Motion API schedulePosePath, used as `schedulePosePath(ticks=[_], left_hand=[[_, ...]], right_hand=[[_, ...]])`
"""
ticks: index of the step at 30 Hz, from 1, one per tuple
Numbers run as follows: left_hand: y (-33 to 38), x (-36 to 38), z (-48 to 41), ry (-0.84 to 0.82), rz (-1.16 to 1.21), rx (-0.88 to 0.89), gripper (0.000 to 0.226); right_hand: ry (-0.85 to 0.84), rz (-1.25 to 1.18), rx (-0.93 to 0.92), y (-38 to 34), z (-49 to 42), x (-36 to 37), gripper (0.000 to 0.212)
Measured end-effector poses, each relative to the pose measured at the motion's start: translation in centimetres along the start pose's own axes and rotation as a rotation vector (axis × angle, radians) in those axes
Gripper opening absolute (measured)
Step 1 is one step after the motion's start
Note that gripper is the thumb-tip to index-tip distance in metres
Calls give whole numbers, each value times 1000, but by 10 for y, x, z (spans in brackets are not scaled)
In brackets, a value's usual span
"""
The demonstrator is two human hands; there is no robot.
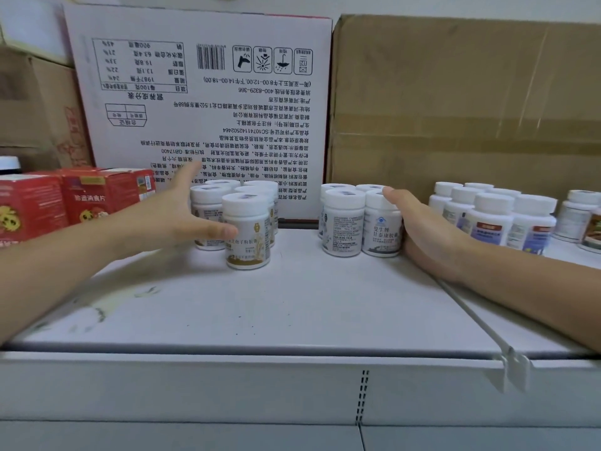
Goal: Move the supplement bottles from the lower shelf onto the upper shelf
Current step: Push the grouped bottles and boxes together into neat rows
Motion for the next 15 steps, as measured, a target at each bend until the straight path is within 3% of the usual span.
schedulePosePath(ticks=[6,9,11,15], left_hand=[[0,0,4,14,18,17,169],[1,-1,6,1,25,14,169],[-2,-4,5,-6,24,8,163],[-7,-11,0,-43,30,-3,155]], right_hand=[[-5,8,7,-2,1,-2,88],[86,179,20,-6,3,-9,117],[151,271,15,-9,3,-17,125],[115,276,27,-7,4,-20,117]])
Point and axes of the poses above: each hand's wrist, its own z-axis away from the middle knuckle, its own x-axis out of the palm, y = z × x, the point moved 2 cm from there along -z, towards the middle knuckle, and after that the axes turned 4 degrees about -z, right-handed, at the moved point
